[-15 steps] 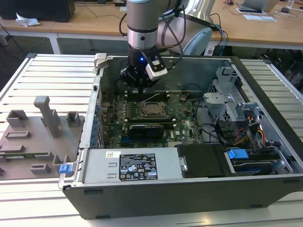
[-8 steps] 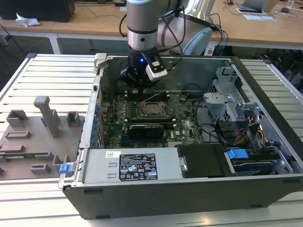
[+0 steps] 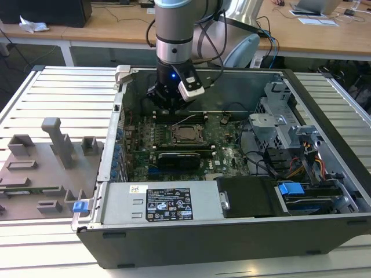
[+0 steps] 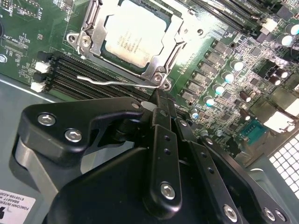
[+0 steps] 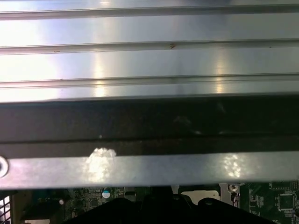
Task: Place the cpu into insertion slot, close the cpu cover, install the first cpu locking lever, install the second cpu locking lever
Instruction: 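Install the first cpu locking lever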
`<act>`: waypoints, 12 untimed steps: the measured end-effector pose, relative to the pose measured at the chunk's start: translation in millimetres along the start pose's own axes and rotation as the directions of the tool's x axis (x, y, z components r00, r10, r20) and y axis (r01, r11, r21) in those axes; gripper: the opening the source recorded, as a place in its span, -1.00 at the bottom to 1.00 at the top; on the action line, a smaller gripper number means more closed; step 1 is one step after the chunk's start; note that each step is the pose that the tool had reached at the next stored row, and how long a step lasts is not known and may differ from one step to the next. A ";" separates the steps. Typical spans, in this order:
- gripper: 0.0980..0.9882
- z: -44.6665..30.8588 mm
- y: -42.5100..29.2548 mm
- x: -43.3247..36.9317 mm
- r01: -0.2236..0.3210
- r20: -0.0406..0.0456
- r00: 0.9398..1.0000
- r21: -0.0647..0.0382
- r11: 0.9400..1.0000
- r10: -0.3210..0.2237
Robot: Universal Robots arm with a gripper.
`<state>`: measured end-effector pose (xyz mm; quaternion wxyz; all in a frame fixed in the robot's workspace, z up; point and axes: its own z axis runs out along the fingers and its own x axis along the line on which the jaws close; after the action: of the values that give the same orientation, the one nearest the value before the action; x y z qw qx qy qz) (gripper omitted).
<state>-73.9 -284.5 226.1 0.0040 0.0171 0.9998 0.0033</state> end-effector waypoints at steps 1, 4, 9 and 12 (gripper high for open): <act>-0.98 0.6 0.0 0.0 0.000 0.000 1.000 0.000 1.000 0.000; -0.98 2.6 0.0 0.0 0.000 0.000 1.000 0.000 1.000 0.000; -0.98 5.4 0.0 0.1 0.000 0.000 1.000 0.000 1.000 0.000; -0.98 7.4 -0.1 0.1 0.000 0.000 1.000 0.000 1.000 0.000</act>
<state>-73.9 -284.5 218.7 0.0039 0.0171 0.9998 0.0033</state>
